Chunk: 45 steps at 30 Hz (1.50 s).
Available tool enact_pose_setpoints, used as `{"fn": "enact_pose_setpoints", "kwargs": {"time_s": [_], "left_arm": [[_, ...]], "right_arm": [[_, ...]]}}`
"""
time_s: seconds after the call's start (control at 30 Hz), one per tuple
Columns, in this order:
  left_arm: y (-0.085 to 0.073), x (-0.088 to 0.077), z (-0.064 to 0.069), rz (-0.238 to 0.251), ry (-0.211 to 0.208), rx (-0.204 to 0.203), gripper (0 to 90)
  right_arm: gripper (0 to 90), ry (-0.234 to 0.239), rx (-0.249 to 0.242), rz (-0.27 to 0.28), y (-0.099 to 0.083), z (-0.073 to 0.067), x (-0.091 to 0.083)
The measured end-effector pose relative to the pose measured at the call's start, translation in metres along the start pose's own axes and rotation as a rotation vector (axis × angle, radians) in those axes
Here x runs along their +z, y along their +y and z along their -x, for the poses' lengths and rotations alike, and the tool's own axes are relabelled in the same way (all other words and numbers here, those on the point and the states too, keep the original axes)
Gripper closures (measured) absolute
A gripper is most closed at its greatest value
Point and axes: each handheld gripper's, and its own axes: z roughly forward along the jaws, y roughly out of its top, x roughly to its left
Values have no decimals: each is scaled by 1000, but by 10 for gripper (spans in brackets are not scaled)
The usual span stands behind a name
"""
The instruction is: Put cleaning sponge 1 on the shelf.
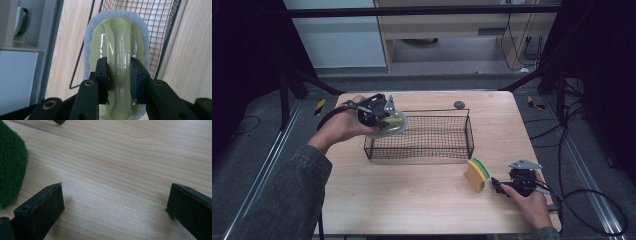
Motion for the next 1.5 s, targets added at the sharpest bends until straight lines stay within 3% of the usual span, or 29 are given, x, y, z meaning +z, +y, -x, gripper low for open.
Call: {"fn": "enact_pose_setpoints", "kwargs": {"time_s": [0.3,0.83,1.5], "left_arm": [[9,9,-3,10,-6,36,707],[12,18,-2,16,7,56,707],[1,51,6,-20,-18,67,707]], "right_arm": [[9,-2,8,-1,0,0,1],[10,-1,9,1,1,-1,1],[10,0,10,1,1,0,1]]}}
